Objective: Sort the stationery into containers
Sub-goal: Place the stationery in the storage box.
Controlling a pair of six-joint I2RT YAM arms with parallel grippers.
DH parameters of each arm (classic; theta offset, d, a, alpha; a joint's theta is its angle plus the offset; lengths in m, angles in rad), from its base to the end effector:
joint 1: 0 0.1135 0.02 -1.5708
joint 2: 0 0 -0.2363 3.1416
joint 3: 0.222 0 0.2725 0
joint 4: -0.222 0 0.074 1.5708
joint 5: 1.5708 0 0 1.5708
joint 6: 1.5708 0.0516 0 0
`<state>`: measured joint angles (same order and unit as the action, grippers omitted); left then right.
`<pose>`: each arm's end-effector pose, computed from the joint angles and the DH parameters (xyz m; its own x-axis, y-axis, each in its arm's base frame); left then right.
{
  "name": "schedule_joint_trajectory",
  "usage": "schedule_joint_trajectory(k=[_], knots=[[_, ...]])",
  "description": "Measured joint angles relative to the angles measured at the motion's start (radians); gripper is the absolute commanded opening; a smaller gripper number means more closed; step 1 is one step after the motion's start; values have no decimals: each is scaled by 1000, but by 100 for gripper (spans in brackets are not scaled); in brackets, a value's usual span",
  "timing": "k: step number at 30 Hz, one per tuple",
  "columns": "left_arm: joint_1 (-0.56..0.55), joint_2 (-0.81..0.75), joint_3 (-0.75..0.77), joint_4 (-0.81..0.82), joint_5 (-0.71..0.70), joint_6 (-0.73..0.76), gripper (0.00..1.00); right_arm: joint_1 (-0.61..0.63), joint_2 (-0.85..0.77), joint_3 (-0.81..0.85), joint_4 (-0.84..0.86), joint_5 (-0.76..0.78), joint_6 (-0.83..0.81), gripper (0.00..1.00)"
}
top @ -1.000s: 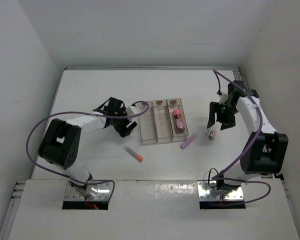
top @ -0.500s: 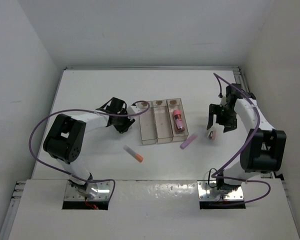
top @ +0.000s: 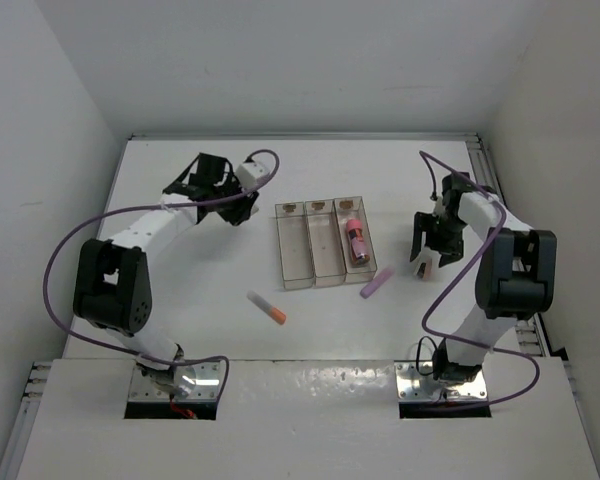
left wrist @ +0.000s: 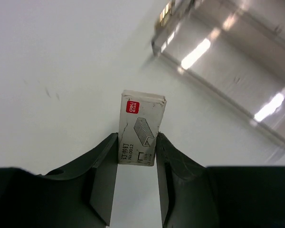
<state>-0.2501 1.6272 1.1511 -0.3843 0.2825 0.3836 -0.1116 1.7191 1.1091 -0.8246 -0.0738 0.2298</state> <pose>0.3623 -0.1074 0.1873 -0.5262 0.5054 -0.6838 0.6587 0.7509 0.0481 0.3226 -0.0323 0.1198 -0.9357 0.3335 -0.1156 0.3227 0.9410 0.1021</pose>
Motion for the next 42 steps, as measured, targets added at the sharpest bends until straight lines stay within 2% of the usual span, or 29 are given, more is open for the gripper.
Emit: schedule_joint_trajectory(k=[4,9,16,19,23,35,38,39,41,42], knots=[[-27,-18,156,-8,55,-24,15,0,32,-7,40,-6,-6,68],[-73,-6,270,-6,120,-56,15,4,56,-34,89,-11,-16,67],[-132,138,355,-6,166,-75,15,5,58,-113,150,-29,-35,61],[-152,207,384,-16,167,-73,15,5,59,-123,166,-42,-44,55],[-193,264,415,-18,166,-67,15,8,64,-123,185,-56,-52,40],[-274,392,513,-11,179,-67,17,10,64,-117,181,-99,-76,19],[-278,432,541,-15,190,-71,22,10,34,-116,159,-118,-83,17],[-279,443,548,-19,193,-71,30,10,18,-113,150,-126,-85,17],[-282,460,555,-29,197,-70,40,10,-16,-93,121,-146,-92,16],[-283,464,555,-35,199,-69,51,10,-30,-80,109,-155,-95,15]])
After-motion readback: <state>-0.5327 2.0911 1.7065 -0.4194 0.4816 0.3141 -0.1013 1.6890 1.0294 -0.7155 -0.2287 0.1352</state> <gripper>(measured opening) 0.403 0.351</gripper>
